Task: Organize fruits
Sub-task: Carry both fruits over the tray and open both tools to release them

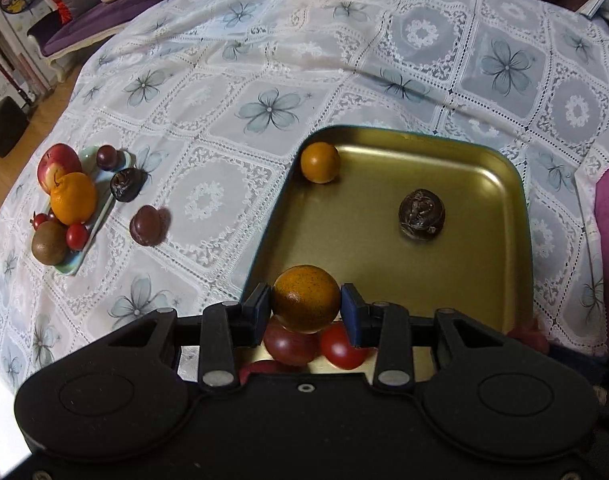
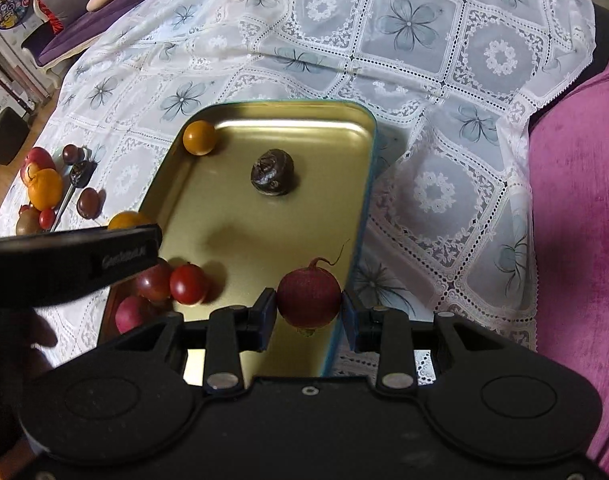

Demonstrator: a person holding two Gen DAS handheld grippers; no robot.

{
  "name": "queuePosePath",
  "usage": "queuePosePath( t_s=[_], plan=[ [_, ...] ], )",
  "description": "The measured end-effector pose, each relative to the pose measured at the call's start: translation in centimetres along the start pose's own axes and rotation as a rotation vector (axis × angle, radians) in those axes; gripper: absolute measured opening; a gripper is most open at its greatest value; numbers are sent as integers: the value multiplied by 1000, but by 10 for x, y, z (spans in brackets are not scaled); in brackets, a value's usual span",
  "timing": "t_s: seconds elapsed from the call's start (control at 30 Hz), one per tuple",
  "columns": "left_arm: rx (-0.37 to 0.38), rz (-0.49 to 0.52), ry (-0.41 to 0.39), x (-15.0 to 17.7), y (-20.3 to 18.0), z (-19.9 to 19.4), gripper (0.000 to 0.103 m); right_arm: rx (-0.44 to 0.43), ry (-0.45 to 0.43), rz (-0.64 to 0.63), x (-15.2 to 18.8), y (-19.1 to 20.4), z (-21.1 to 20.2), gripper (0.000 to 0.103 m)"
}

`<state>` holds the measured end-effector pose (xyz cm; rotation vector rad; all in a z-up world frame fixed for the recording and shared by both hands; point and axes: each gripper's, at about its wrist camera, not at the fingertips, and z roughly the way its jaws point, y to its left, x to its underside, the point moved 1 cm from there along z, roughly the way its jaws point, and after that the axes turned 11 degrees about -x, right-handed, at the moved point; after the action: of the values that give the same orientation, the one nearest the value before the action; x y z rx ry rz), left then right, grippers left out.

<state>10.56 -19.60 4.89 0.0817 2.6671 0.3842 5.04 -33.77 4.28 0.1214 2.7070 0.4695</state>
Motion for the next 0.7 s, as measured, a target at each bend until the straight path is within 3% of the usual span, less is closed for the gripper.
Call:
queuePosePath(
  t_s=[0.4, 0.7],
  plan=[
    [-52, -36, 60, -7, -27, 16, 47, -105, -27, -55, 9, 2, -11, 35],
    [-81, -30, 54, -3, -21, 14, 48, -97, -29, -71, 10, 5, -11, 36]
  ],
)
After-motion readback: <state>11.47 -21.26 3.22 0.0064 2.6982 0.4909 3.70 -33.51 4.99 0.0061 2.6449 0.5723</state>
